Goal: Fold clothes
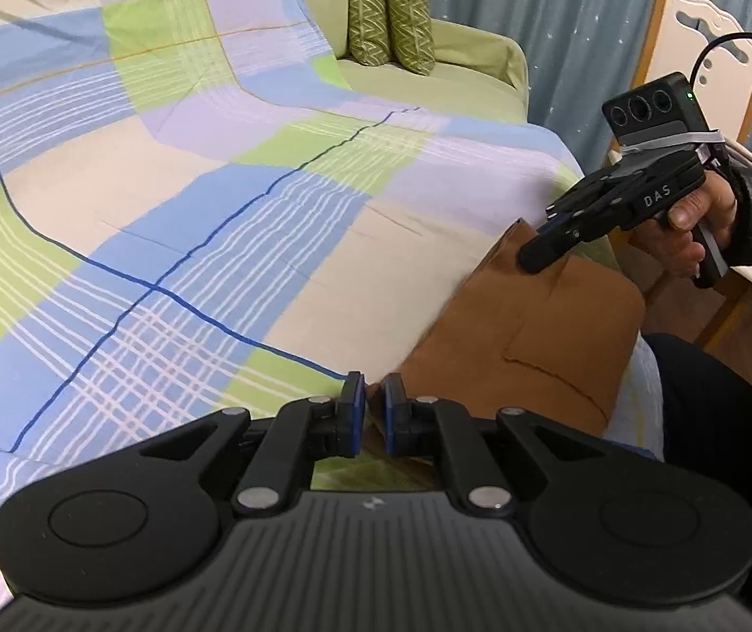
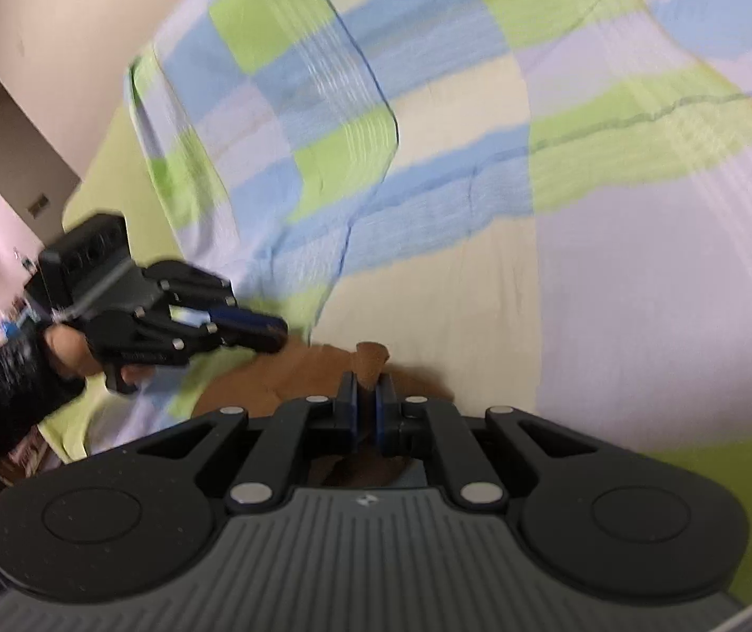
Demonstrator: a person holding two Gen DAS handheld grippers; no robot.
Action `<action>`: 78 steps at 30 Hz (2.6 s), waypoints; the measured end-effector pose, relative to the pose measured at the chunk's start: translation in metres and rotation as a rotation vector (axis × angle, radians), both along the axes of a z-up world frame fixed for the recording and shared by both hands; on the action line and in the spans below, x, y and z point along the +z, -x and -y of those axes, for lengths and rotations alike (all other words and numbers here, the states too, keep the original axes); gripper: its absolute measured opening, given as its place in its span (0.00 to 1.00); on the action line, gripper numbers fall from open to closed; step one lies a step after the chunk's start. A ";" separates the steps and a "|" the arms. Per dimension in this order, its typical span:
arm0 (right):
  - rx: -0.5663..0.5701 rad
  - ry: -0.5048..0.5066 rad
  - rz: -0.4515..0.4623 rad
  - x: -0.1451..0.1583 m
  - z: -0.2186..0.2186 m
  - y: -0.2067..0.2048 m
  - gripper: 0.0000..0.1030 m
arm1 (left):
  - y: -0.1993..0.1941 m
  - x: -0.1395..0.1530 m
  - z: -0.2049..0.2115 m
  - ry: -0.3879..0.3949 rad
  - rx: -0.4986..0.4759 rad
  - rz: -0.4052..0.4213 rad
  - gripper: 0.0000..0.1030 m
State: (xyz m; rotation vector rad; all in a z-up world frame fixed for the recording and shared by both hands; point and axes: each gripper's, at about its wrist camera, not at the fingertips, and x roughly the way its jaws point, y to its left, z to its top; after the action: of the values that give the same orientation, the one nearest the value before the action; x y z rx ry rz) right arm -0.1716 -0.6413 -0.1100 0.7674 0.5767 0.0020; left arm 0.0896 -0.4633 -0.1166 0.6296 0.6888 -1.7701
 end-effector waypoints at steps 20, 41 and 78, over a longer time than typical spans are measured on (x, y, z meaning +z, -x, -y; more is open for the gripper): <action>-0.123 0.328 0.072 0.062 -0.060 0.037 0.21 | 0.083 0.036 -0.053 0.130 0.042 0.164 0.08; 0.066 0.489 -0.021 0.030 -0.098 0.010 0.16 | 0.094 -0.007 -0.043 0.055 0.078 0.206 0.13; 0.055 0.339 0.014 0.036 -0.083 0.055 0.21 | 0.180 0.011 -0.049 0.215 -0.012 0.369 0.37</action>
State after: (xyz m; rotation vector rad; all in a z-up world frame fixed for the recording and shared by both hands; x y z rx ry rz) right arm -0.2265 -0.5578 -0.0744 0.4222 0.5668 -0.0391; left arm -0.0903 -0.4138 -0.1056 0.7851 0.2388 -1.6501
